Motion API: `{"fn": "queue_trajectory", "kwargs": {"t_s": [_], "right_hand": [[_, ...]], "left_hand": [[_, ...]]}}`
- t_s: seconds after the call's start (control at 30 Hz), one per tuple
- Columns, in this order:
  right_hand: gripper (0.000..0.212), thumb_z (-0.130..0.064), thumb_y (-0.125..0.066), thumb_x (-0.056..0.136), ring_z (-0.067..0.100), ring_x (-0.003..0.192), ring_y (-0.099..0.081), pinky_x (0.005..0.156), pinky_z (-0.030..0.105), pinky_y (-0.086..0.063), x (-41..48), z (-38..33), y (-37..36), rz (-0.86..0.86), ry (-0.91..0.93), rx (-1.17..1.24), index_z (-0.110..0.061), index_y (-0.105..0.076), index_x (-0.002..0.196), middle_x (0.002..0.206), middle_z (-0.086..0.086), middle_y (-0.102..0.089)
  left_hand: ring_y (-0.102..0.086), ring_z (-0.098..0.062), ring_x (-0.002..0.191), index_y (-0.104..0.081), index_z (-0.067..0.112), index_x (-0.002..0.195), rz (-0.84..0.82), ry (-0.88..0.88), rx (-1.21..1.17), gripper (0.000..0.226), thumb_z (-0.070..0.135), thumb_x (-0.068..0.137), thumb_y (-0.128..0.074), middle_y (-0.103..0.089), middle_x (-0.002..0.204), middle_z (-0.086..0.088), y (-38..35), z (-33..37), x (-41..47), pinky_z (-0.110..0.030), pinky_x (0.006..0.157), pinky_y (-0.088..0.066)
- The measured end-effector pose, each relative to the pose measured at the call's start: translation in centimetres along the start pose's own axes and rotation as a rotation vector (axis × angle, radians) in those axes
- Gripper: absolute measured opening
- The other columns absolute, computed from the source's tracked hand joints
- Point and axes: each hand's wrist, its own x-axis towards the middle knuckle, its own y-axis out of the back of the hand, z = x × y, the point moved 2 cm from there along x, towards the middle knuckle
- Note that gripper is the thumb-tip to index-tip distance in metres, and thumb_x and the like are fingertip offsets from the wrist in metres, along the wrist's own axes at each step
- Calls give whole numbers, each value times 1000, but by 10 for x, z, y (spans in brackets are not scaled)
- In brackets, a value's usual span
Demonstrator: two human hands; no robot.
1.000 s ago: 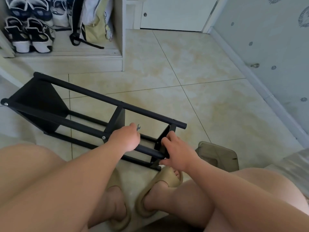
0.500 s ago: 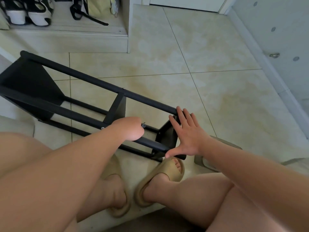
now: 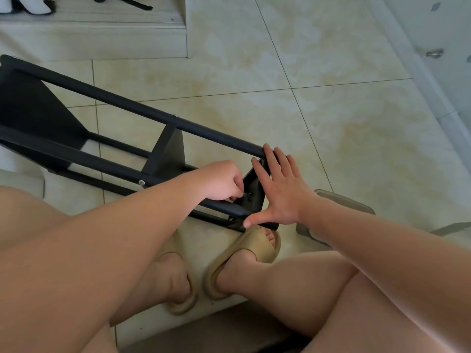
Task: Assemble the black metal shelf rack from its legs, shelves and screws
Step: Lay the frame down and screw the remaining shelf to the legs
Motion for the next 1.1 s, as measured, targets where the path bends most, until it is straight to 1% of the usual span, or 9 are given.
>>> {"fn": "queue_trajectory", "kwargs": {"t_s": [0.07, 0.13, 0.2, 0.27, 0.4, 0.67, 0.8, 0.93, 1.1], "right_hand": [[151, -109, -20, 44, 43, 151, 21, 122, 55, 10, 0, 0, 0, 2, 0, 3, -16, 9, 160, 161, 20, 30], [150, -108, -25, 47, 42, 151, 22, 123, 56, 10, 0, 0, 0, 5, 2, 13, -16, 9, 160, 162, 19, 30], [149, -108, -29, 49, 42, 151, 22, 123, 56, 9, -1, -1, 0, 4, 3, 20, -16, 9, 160, 162, 19, 30], [150, -107, -29, 48, 43, 151, 22, 123, 56, 9, -1, -1, 0, 3, -2, 21, -15, 8, 160, 162, 19, 30], [152, -108, -23, 44, 43, 150, 22, 122, 57, 9, 0, -3, 1, -2, -9, 27, -15, 8, 160, 162, 20, 30], [152, -108, -25, 44, 43, 151, 21, 123, 57, 8, -1, -4, 2, -1, -17, 28, -14, 4, 160, 162, 19, 28], [151, -107, -29, 46, 43, 150, 22, 123, 57, 8, 0, -4, 2, -7, -20, 30, -14, 4, 160, 162, 20, 29], [151, -107, -30, 47, 43, 150, 22, 123, 57, 8, 0, -5, 3, -5, -18, 38, -14, 4, 161, 162, 19, 29], [152, -107, -27, 45, 42, 150, 24, 123, 57, 9, 0, -4, 2, -10, -20, 40, -15, 5, 160, 162, 18, 30]], "left_hand": [[-60, -7, 69, -65, 38, 72, -1, 21, -41, 24, 28, 94, -63, -67, 73, 13, 0, 4, 1, -23, 57, -39], [-58, -9, 72, -63, 38, 78, -8, 52, -117, 24, 24, 96, -58, -63, 78, 11, 0, 7, 3, -26, 61, -44], [-64, -13, 82, -66, 30, 94, -25, 110, -258, 14, 22, 98, -55, -68, 88, 2, -2, 8, 5, -31, 73, -54], [-68, -10, 90, -64, 16, 111, -44, 173, -466, 14, 21, 99, -57, -71, 95, 0, -6, 8, 6, -29, 78, -57], [-72, -11, 79, -56, 11, 111, -21, 226, -695, 19, 19, 97, -65, -74, 80, -1, -10, 7, 8, -27, 74, -59], [-73, -16, 75, -57, 10, 102, 39, 221, -777, 21, 8, 89, -73, -73, 78, -10, -12, 10, 11, -29, 72, -61], [-74, -16, 73, -57, 9, 108, 11, 200, -806, 21, 7, 91, -70, -73, 81, -12, -12, 8, 12, -28, 70, -62], [-75, -16, 71, -59, 8, 106, -26, 189, -760, 17, 7, 92, -68, -75, 75, -9, -13, 6, 14, -28, 67, -62], [-76, -14, 73, -60, 11, 100, -129, 238, -729, 5, 8, 96, -62, -76, 71, -3, -12, 5, 16, -30, 72, -61]]}}
